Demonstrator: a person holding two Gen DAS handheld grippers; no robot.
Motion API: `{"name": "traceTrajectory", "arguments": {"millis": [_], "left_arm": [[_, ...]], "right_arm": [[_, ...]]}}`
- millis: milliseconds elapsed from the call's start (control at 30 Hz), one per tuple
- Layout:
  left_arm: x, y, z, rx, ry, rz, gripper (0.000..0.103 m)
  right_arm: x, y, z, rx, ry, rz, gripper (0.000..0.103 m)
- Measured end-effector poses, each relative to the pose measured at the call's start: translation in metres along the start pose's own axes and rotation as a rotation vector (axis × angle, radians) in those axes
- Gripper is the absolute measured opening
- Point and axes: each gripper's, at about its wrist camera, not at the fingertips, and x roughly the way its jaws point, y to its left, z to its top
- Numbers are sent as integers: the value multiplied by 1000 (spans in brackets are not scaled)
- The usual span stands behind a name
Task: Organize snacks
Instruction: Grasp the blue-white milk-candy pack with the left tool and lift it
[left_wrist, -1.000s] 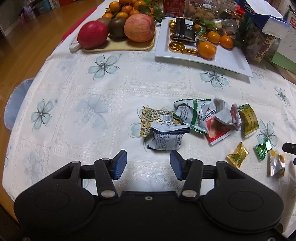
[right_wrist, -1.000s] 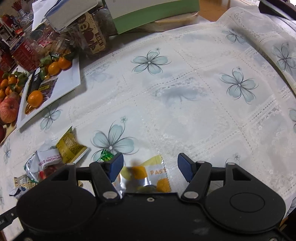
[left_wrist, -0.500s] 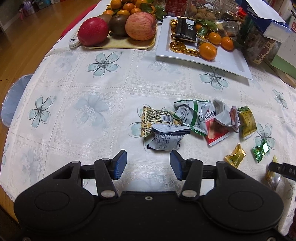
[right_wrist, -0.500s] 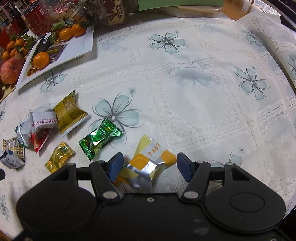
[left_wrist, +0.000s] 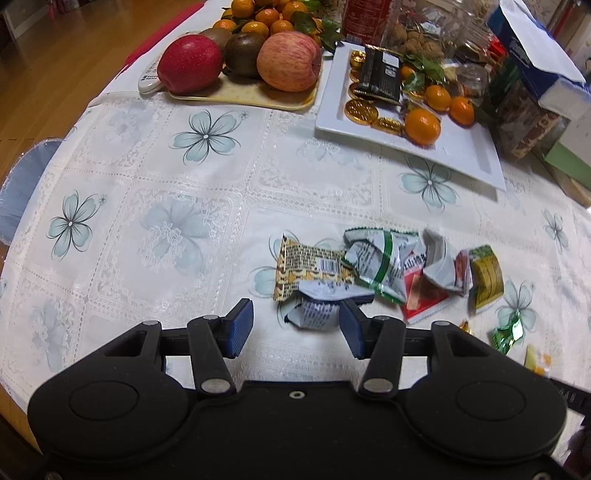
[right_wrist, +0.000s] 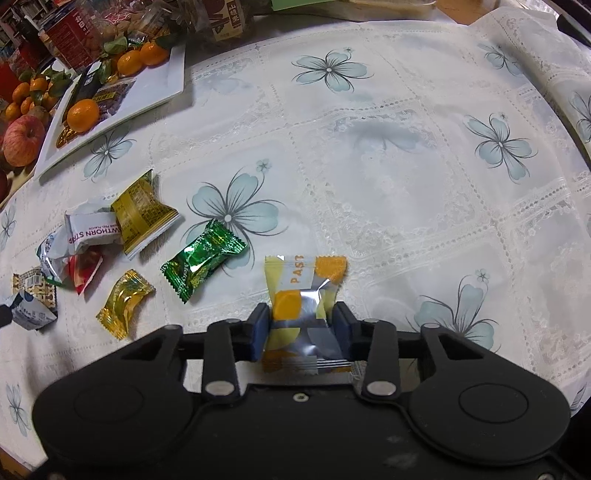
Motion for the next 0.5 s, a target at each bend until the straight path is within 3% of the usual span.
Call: {"name": "traceTrajectory", "arguments": {"millis": [267,500], "left_arm": [[8,-2,5,-36,-15,0,57],[12,-15,7,-14,-40,17,57]], "right_arm": [[-3,0,-4,19,42,70,37],[-14,5,-6,2,27,101,37]]}}
